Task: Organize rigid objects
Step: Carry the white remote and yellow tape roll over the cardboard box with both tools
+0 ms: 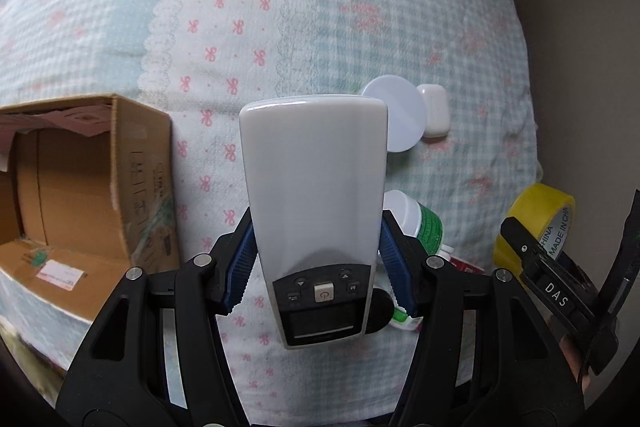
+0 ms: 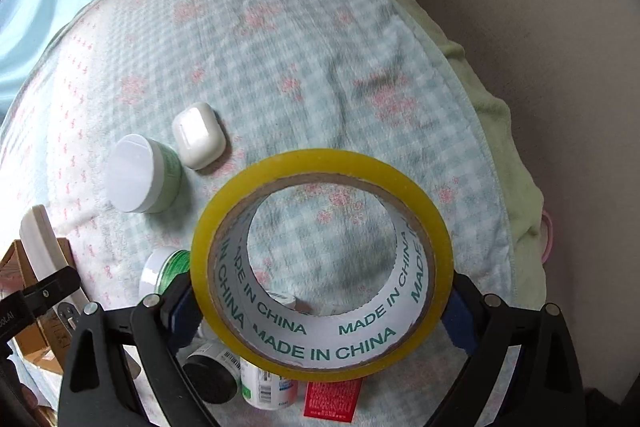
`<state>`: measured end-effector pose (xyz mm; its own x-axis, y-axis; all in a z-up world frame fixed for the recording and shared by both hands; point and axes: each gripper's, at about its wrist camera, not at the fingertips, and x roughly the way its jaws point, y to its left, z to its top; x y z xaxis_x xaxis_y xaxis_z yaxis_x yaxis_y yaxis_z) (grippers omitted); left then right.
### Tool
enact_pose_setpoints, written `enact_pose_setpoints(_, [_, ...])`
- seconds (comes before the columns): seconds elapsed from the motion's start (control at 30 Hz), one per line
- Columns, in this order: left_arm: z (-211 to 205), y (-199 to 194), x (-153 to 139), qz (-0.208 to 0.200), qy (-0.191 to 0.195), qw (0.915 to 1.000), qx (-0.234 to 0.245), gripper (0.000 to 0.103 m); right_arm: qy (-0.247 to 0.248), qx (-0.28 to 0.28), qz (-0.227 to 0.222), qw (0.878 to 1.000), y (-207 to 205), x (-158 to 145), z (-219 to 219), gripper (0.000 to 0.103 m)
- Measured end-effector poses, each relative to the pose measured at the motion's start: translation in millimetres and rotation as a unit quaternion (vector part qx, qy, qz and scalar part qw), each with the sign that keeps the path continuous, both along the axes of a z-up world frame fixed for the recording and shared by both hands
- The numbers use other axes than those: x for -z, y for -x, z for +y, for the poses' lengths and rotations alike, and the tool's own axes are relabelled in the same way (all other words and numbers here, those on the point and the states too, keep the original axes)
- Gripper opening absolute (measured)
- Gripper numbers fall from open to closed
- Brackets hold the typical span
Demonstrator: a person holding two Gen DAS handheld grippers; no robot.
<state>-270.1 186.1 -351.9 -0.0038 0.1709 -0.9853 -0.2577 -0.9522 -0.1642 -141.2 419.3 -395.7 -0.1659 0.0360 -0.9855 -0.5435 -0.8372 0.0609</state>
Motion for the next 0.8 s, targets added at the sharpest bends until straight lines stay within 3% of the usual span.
enact_pose_setpoints(0.13, [-20.5,6.1,-32.1,0.030,-0.022,0.9993,-0.002,0.054,-0.008,-0.034,0.028,0.999,4.7,-30.9,-22.5,0.095])
enact_pose_setpoints(0.23, [-33.5,7.6,-56.4,0.052,-0.027,0.9983,-0.003,0.054,-0.007,-0.063,0.049,0.997,13.1,-70.3,-35.4,0.095])
enact_pose_setpoints(0.4, [-85.3,15.8,-97.4,0.084,-0.033,0.9960,0.001,0.054,-0.006,-0.110,0.080,0.991,24.1,-112.0,-93.5,0.095])
enact_pose_setpoints(0.67, [-186.8,49.3,-143.9,0.118,-0.035,0.9918,0.032,0.054,-0.005,-0.164,0.110,0.980,45.2,-152.8,-203.6,0.095])
enact_pose_setpoints(0.8, [-228.6,70.4,-152.0,0.119,-0.040,0.9905,0.057,0.054,0.001,-0.149,0.111,0.983,54.5,-169.4,-250.4,0.095])
